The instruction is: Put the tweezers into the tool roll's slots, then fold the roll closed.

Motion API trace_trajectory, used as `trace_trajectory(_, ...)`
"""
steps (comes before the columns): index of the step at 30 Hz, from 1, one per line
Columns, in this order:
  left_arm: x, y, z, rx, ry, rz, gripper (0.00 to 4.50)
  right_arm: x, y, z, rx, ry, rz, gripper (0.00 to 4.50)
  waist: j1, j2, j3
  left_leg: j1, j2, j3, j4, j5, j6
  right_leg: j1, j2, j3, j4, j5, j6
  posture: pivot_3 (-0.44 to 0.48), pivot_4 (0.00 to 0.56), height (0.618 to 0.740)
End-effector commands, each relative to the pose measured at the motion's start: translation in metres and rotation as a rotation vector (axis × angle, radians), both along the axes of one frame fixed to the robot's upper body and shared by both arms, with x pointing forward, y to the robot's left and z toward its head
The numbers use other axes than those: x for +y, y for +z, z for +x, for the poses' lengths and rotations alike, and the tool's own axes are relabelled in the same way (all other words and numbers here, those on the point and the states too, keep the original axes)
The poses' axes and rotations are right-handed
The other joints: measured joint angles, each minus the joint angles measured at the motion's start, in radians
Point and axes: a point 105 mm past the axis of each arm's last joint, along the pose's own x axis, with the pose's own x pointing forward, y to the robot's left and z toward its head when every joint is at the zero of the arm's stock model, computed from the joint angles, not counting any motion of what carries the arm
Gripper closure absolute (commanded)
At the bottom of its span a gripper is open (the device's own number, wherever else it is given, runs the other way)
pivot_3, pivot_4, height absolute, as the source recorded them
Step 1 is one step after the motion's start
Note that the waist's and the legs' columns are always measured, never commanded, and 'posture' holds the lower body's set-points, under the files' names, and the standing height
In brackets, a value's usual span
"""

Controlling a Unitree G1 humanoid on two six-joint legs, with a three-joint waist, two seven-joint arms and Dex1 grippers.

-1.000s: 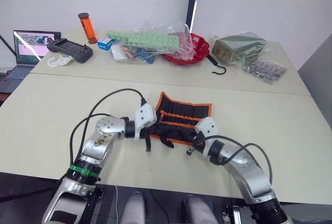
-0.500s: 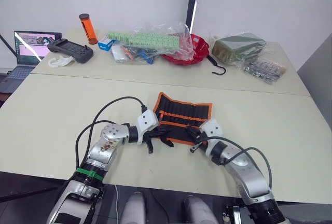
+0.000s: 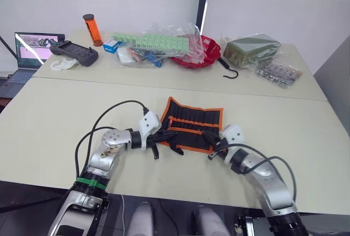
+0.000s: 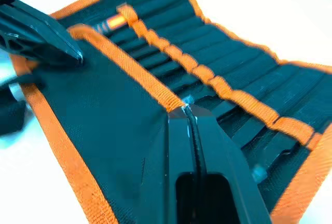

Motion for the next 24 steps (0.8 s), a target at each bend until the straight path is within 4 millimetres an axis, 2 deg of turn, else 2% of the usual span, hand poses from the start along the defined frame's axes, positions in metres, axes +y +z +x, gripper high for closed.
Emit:
trace_trajectory(1,0.005,0.041,-0.006,-0.069,-0.049,-0.082,4.47,-0.008,0.032,-0.011,-0.029,0.025,0.091,4.50,0.000,0.000,0.000,0.000,0.000,0.000,0.000,0.000,0.000,0.000,0.000,0.000,0.000,0.000,0.000,0.000,0.150,0.738)
trace_trajectory(2,0.008,0.046,-0.006,-0.074,-0.048,-0.088,4.47,-0.010,0.033,-0.013,-0.013,0.026,0.103,4.50,0.000,0.000,0.000,0.000,0.000,0.000,-0.001,0.000,0.000,0.000,0.000,0.000,0.000,0.000,0.000,0.000,0.150,0.738)
trace_trajectory(3,0.011,0.052,-0.008,-0.076,-0.063,-0.088,3.96,-0.013,0.035,-0.017,0.015,0.026,0.134,4.50,0.001,0.000,0.000,0.000,0.000,0.000,-0.001,0.000,0.000,0.000,0.000,0.000,0.000,0.000,0.000,0.000,0.150,0.738)
trace_trajectory(4,0.015,0.057,-0.010,-0.078,-0.077,-0.082,3.70,-0.015,0.037,-0.020,0.040,0.026,0.162,3.94,0.001,0.000,0.000,0.000,0.000,-0.001,-0.001,0.000,0.000,0.000,0.000,0.000,0.000,0.000,0.000,0.000,0.150,0.738)
trace_trajectory(8,0.031,0.071,-0.020,-0.080,-0.139,-0.006,2.40,-0.023,0.038,-0.036,0.172,0.016,0.291,2.64,-0.001,0.001,0.000,0.000,0.000,-0.001,-0.002,0.000,0.000,0.000,0.000,0.000,0.000,0.000,0.000,0.000,0.150,0.738)
trace_trajectory(12,0.049,0.080,-0.031,-0.054,-0.184,0.070,1.10,-0.028,0.027,-0.055,0.332,0.001,0.371,1.30,-0.005,0.001,0.001,0.000,0.001,0.000,-0.002,0.000,0.000,-0.001,0.000,0.000,-0.001,-0.001,-0.001,0.000,0.150,0.738)
trace_trajectory(15,0.063,0.079,-0.040,-0.022,-0.201,0.142,0.08,-0.030,0.015,-0.071,0.451,-0.027,0.440,0.25,-0.007,0.001,0.001,0.000,0.001,0.000,-0.002,0.000,0.000,-0.001,0.000,0.000,-0.001,-0.002,-0.001,0.000,0.150,0.738)
trace_trajectory(16,0.067,0.077,-0.042,-0.014,-0.204,0.165,0.00,-0.031,0.012,-0.076,0.479,-0.038,0.459,0.04,-0.008,0.001,0.001,0.000,0.001,0.000,-0.003,0.000,0.000,-0.001,0.000,0.000,-0.002,-0.002,-0.001,0.000,0.150,0.738)
trace_trajectory(24,0.085,0.070,-0.050,0.002,-0.131,0.210,0.00,-0.040,-0.008,-0.092,0.662,-0.121,0.624,0.04,-0.021,0.001,0.001,0.000,0.002,0.001,-0.003,0.000,0.000,-0.002,0.000,0.000,-0.002,-0.002,-0.002,0.000,0.150,0.738)
